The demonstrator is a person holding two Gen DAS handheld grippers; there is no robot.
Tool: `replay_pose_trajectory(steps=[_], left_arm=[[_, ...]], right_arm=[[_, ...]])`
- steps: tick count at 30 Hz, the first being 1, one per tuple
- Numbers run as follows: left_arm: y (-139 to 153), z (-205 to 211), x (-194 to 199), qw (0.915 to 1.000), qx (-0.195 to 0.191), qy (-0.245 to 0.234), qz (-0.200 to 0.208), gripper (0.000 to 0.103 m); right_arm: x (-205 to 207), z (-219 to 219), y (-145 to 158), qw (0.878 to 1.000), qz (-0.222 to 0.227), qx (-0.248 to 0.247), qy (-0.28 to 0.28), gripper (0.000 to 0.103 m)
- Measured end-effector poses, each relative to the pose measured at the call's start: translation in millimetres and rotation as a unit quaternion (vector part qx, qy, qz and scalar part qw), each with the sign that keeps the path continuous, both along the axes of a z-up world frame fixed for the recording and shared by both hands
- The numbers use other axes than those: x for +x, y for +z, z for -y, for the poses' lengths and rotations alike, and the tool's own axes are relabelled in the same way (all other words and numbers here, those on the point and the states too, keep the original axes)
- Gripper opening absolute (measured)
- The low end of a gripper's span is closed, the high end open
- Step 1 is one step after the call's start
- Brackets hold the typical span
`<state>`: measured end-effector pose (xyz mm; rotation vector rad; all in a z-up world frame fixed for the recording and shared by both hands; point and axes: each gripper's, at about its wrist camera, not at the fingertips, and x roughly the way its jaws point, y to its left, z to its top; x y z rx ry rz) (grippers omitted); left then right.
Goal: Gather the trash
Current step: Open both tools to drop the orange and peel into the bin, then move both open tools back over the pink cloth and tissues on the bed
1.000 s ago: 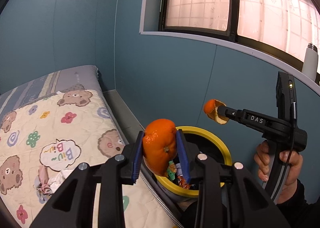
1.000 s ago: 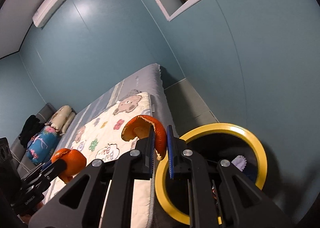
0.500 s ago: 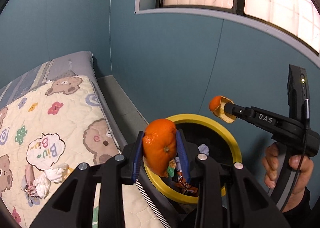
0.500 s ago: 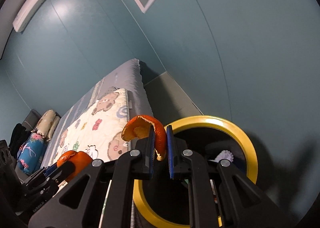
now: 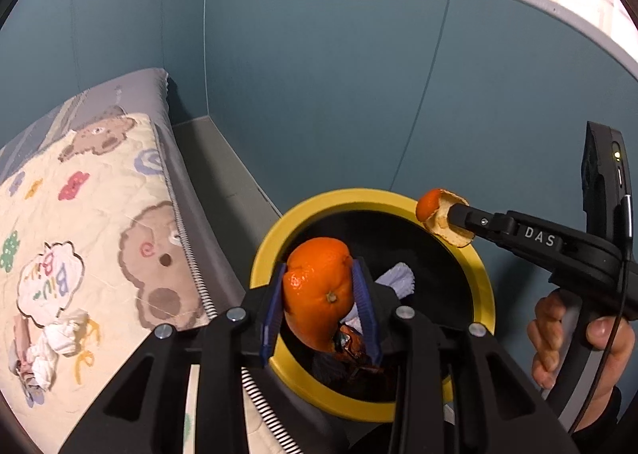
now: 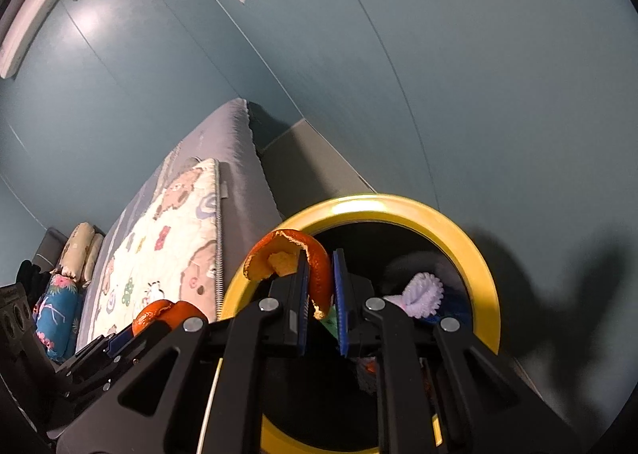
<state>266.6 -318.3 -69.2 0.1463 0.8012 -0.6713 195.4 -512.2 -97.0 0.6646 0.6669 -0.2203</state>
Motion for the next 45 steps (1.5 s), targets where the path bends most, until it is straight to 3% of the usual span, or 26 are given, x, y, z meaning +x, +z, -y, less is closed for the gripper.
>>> replay_pose_trajectory(steps=[9,13,16,21,27,34,45], left_arm=[[-22.2,9.2,8.3,0.9997,0.008,-0.003,-0.022,0.039],[-21.3,9.1,4.2,0.9998,0.005,-0.002,-0.017,0.054],[-21.3,6.1,4.1,0.9998,0.008,0.0,-0.017,0.058],[-16.8,-7.7,6.1,0.9997,-0.002,0.017,-0.016,0.074],[-2.1,-34.1,4.2,0.9984,-0.004,0.055,0.015,0.087],[11.7,-79.4,5.8,0.9935,-0.017,0.108,0.032,0.093],[29.1,-164.4,10.2,0.9802,-0.009,0.189,0.058,0.094]], right_arm=[[3.2,8.3,-23.0,1.0,-0.024,0.015,-0.01,0.017],[3.4,9.1,-26.3,0.999,-0.028,0.016,-0.015,0.03],[2.3,9.0,-25.8,0.999,-0.027,0.016,-0.022,0.034],[-3.2,7.9,-21.1,0.999,-0.024,0.017,-0.03,0.044],[-5.5,-0.7,-11.5,0.999,-0.011,0.03,-0.02,0.061],[-1.4,-29.0,6.3,0.999,0.01,0.039,0.013,0.078],[9.3,-93.5,48.7,0.995,0.038,0.008,0.087,0.083]])
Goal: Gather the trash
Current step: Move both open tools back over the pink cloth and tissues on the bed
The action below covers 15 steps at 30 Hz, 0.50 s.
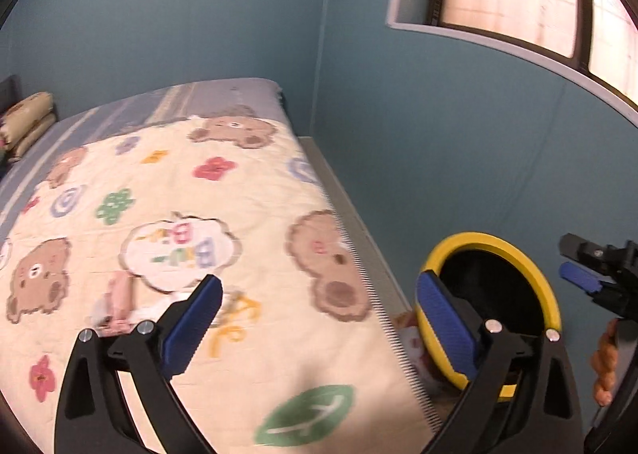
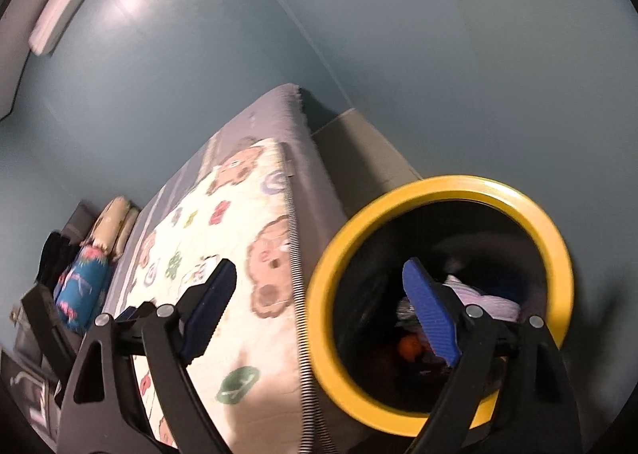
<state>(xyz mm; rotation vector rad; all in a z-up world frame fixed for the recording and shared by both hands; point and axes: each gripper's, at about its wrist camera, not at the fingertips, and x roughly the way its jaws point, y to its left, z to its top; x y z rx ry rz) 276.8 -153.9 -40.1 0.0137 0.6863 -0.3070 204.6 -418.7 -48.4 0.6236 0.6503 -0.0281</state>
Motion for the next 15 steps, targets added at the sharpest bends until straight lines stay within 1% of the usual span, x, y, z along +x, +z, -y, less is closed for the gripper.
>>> replay_pose_trajectory(steps=[7,11,15], left_arm=[[4.4,-65.2,14.9,0.998,-0.002,0.063,-0.003,0.094],[1.3,-102.4,27.2,0.9948,-0.003,0.101,-0.013,0.094],[-5.5,-131.6,38.7,0.9915,0.0,0.128,-0.024,0.094]], right_arm=[[20.4,-59.6,23.3,0.997,0.016,-0.039,0.068,0.087],[34.2,-92.0,27.8,0.993,0.014,-0.057,0.104,0.087],[48.7,-123.3,26.6,0.988,0.008,-0.078,0.133,0.087]])
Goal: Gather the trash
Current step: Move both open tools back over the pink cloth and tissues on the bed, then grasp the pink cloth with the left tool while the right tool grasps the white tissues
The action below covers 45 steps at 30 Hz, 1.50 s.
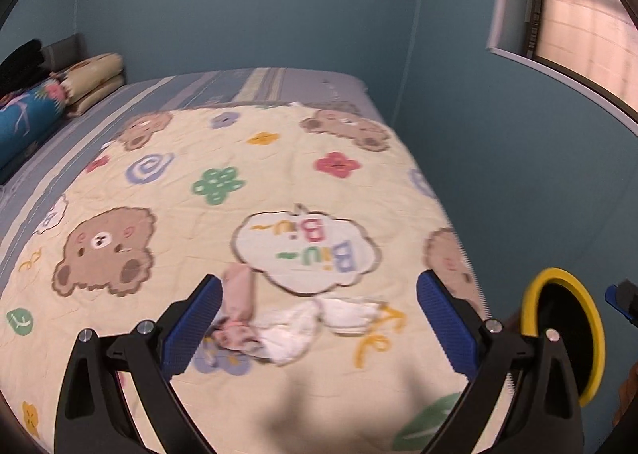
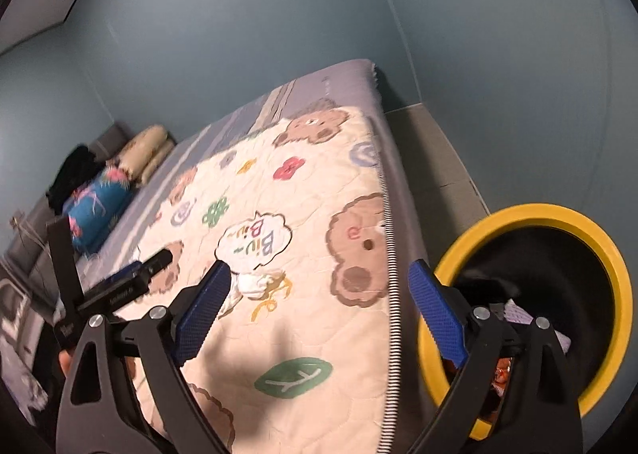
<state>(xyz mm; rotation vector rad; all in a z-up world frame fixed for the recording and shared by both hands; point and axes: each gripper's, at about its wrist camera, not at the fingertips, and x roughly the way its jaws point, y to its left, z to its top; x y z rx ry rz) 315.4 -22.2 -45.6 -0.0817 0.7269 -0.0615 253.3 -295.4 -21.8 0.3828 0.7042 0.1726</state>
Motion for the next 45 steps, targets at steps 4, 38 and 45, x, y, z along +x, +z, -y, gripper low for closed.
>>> replay_pose_trajectory(steps=[4,38,45], left_arm=[[-8.5,-23.3,13.3,0.9996,0.007,0.024,-0.011,0.094],[-140.6,-116.2,93.2,0.9817,-0.048,0.102,-0.153,0.094],[-152.3,-116.3,99.8,0.9804,-0.044,0.102,-0.163,0.094]], right_arm=[[20.0,-26.8,-8.8,0.999,-0.014,-0.015,0.029,0.087],[162.5,-186.1,-145.1,0.965,-0.106,-0.135,0.197,0.087],[171.3,-203.7,-160.4,0.959,-0.118,-0.143,0.216,0.087]])
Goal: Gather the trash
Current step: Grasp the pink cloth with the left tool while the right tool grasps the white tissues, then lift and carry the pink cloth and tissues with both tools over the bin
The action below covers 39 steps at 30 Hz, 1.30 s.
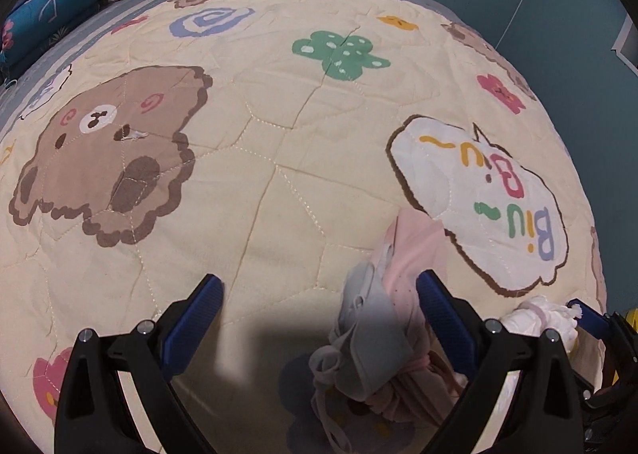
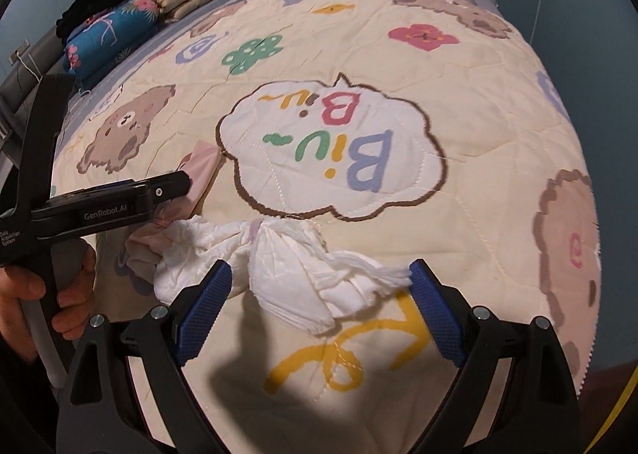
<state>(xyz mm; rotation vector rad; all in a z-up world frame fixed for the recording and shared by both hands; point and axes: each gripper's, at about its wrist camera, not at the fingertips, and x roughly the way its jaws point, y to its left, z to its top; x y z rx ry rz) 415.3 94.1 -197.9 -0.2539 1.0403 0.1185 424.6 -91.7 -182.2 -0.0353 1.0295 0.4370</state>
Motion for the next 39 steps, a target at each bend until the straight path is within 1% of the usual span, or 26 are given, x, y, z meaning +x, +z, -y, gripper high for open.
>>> replay_pose_trajectory(steps=[3,6,7,8,9,10,11,13,14,15,16,19,22,29,39], left_arm=[[-0.5,2.8,1.1,1.0,0.003,-0.008,0.002,0.091],[-0.9,7.3,1.2,0.9998,0.002,-0.019,0.003,0.076],[-0.6,10.4,0.3,0.9996,0.003,-0.027,0.005,0.064],[-0.3,13.5,-0.6,0.9994,0.005,-0.034,0.006,0.05],[0.2,17.1,-1.6,0.9991,0.007,-0.042,0.009,0.042],[0.6,20.4,-2.5,0.9987,0.002,-0.05,0.01,0.028],[1.0,23.1,-3.0,0.9985,-0.004,-0.054,0.01,0.022],[2.9,26.0,-3.8,0.9985,0.0,-0.054,0.012,0.019],[3.6,26.2,-4.2,0.9984,-0.002,-0.055,0.013,0.017],[4.7,25.6,-4.7,0.9983,-0.005,-0.056,0.014,0.016],[6.0,23.9,-5.6,0.9983,-0.009,-0.055,0.015,0.015],[11.2,18.3,-8.3,0.9982,-0.024,-0.051,0.017,0.012],[18.8,15.5,-13.7,0.9982,-0.03,-0.048,0.021,0.011],[45.8,17.3,-37.5,0.997,-0.019,-0.06,0.046,0.009],[95.4,28.7,-97.3,0.9911,-0.012,-0.088,0.1,0.009]], right_arm=[[1.2,-3.8,-3.4,1.0,-0.006,0.004,0.004,0.086],[1.9,-7.7,-5.9,1.0,-0.009,0.001,0.007,0.08],[2.1,-8.1,-6.6,1.0,-0.011,0.001,0.007,0.073],[2.1,-8.5,-7.2,1.0,-0.016,0.002,0.006,0.069],[2.1,-8.4,-7.4,1.0,-0.021,0.005,0.006,0.062],[1.8,-8.4,-7.1,1.0,-0.026,0.009,0.006,0.054],[1.5,-8.4,-6.7,0.999,-0.032,0.013,0.007,0.05],[0.5,-7.5,-6.0,0.999,-0.042,0.023,0.008,0.032],[-0.2,-6.6,-5.6,0.998,-0.048,0.029,0.008,0.029],[-0.7,-5.5,-5.6,0.998,-0.055,0.035,0.008,0.024],[-1.6,-4.7,-5.2,0.998,-0.057,0.037,0.007,0.022],[-5.2,-0.1,-0.5,0.997,-0.063,0.052,0.003,0.019],[-10.2,3.4,7.7,0.996,-0.06,0.062,0.0,0.018],[-33.9,22.8,37.0,0.994,-0.055,0.092,-0.005,0.018],[-91.4,68.5,74.8,0.991,-0.046,0.127,-0.018,0.018]])
